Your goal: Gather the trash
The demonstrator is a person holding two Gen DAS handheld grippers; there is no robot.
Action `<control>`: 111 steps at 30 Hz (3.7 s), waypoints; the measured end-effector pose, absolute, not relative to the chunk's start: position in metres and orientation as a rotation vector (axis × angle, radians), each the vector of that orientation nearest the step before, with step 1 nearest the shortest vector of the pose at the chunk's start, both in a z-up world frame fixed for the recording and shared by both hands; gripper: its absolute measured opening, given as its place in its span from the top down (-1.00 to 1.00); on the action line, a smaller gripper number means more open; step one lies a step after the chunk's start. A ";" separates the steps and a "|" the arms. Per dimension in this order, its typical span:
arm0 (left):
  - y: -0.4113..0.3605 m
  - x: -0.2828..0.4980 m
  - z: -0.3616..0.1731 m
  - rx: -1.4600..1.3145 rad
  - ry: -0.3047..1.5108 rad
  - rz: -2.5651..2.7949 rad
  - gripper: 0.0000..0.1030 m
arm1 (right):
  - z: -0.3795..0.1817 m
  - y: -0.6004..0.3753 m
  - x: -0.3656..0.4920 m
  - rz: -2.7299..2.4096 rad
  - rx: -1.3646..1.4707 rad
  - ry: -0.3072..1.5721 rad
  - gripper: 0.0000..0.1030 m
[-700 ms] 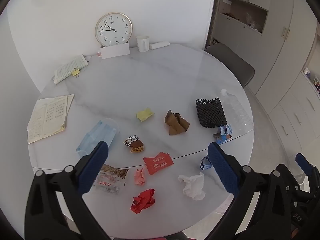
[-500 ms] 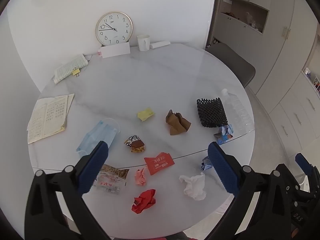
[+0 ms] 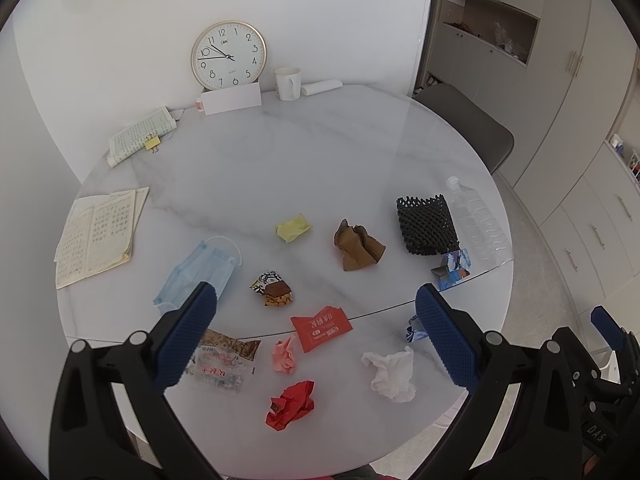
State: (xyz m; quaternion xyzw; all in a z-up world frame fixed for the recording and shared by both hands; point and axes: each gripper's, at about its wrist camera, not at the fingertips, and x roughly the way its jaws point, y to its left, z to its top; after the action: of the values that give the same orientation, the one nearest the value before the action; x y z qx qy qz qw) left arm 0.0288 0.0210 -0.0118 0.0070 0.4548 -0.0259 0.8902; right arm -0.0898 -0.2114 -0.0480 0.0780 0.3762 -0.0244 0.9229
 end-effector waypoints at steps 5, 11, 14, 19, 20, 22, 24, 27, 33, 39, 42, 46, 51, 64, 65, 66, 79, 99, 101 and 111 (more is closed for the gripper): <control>0.021 0.030 -0.012 0.015 0.945 -0.055 -0.85 | -0.049 -0.211 -0.089 -0.051 0.161 0.773 -0.97; 0.020 0.032 -0.013 0.018 0.948 -0.055 -0.85 | -0.050 -0.211 -0.088 -0.052 0.158 0.777 -0.97; 0.021 0.032 -0.014 0.018 0.948 -0.055 -0.85 | -0.050 -0.211 -0.088 -0.055 0.155 0.779 -0.97; 0.020 0.033 -0.015 0.018 0.951 -0.055 -0.85 | -0.053 -0.211 -0.087 -0.055 0.158 0.782 -0.97; 0.020 0.033 -0.015 0.019 0.951 -0.055 -0.85 | -0.053 -0.210 -0.087 -0.053 0.159 0.780 -0.97; 0.019 0.034 -0.017 0.021 0.953 -0.055 -0.85 | -0.053 -0.211 -0.087 -0.055 0.159 0.781 -0.97; 0.020 0.034 -0.017 0.021 0.954 -0.054 -0.85 | -0.053 -0.211 -0.087 -0.054 0.161 0.780 -0.97; 0.020 0.034 -0.018 0.022 0.956 -0.054 -0.85 | -0.053 -0.210 -0.087 -0.056 0.154 0.790 -0.97; 0.026 0.037 -0.020 0.026 0.960 -0.059 -0.85 | -0.055 -0.208 -0.088 -0.058 0.153 0.791 -0.97; 0.038 0.045 -0.033 0.051 0.956 -0.131 -0.85 | -0.076 -0.198 -0.090 -0.001 0.143 0.798 -0.97; 0.050 0.052 -0.051 0.052 0.984 -0.159 -0.85 | -0.104 -0.189 -0.089 0.013 0.125 0.842 -0.97; 0.061 0.064 -0.089 0.065 1.057 -0.192 -0.85 | -0.152 -0.181 -0.091 0.022 0.146 0.986 -0.97; 0.057 0.073 -0.137 0.157 1.117 -0.276 -0.85 | -0.200 -0.168 -0.086 0.027 0.153 1.048 -0.96; 0.004 0.103 -0.199 0.472 1.150 -0.659 -0.85 | -0.268 -0.152 -0.052 -0.058 0.153 1.205 -0.16; 0.001 0.104 -0.203 0.497 1.150 -0.678 -0.85 | -0.269 -0.151 -0.052 -0.055 0.159 1.209 -0.07; -0.002 0.104 -0.209 0.530 1.151 -0.699 -0.85 | -0.270 -0.149 -0.052 -0.053 0.165 1.214 0.11; -0.016 0.109 -0.245 0.629 1.231 -0.805 -0.24 | -0.234 -0.189 -0.091 -0.129 0.341 1.146 0.76; -0.015 0.113 -0.224 0.584 1.166 -0.824 0.35 | -0.210 -0.318 -0.174 -0.504 0.574 1.012 0.76; -0.013 0.114 -0.216 0.563 1.163 -0.827 0.35 | -0.220 -0.324 -0.179 -0.515 0.588 1.024 0.76; -0.043 0.082 -0.162 0.454 1.132 -0.841 0.35 | -0.309 -0.373 -0.173 -0.492 0.664 1.149 0.71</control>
State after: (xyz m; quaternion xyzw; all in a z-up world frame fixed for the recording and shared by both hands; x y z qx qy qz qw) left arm 0.0819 -0.0428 -0.1619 0.2070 0.5158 -0.3829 0.7379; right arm -0.1730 -0.3728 -0.3087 0.3051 0.5276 -0.2261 0.7599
